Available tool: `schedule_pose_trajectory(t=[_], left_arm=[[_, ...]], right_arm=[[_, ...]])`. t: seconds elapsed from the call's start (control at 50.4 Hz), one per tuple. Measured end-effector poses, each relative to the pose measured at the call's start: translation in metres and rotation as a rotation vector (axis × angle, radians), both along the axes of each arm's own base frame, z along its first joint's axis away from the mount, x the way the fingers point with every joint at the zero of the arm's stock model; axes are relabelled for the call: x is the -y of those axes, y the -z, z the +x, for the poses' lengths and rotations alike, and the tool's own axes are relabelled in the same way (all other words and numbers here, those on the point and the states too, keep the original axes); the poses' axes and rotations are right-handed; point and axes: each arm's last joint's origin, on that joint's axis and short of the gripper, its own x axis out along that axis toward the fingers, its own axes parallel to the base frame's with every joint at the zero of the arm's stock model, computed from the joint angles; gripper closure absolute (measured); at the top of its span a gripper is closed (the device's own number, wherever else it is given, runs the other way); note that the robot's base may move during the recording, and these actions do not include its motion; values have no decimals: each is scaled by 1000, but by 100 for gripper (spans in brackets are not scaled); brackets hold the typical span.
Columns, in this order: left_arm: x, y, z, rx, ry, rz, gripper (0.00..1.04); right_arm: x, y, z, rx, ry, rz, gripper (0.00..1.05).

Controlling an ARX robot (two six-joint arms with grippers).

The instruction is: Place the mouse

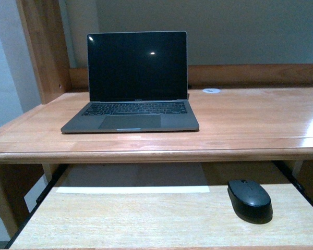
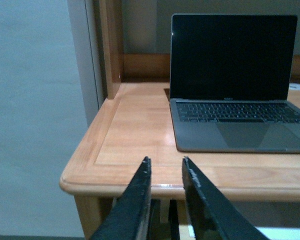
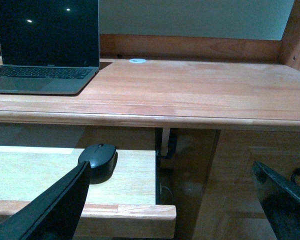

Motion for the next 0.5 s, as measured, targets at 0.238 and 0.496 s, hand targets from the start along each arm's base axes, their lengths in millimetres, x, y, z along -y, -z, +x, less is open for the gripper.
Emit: schedule_pose_trajectory(t=[0.238, 0.496], left_arm=[[0, 18, -27, -42, 5, -10, 103], [0, 25, -51, -46, 6, -10, 103]], right_arm=[[0, 0, 0, 0, 0, 0, 7], [0, 0, 0, 0, 0, 0, 7]])
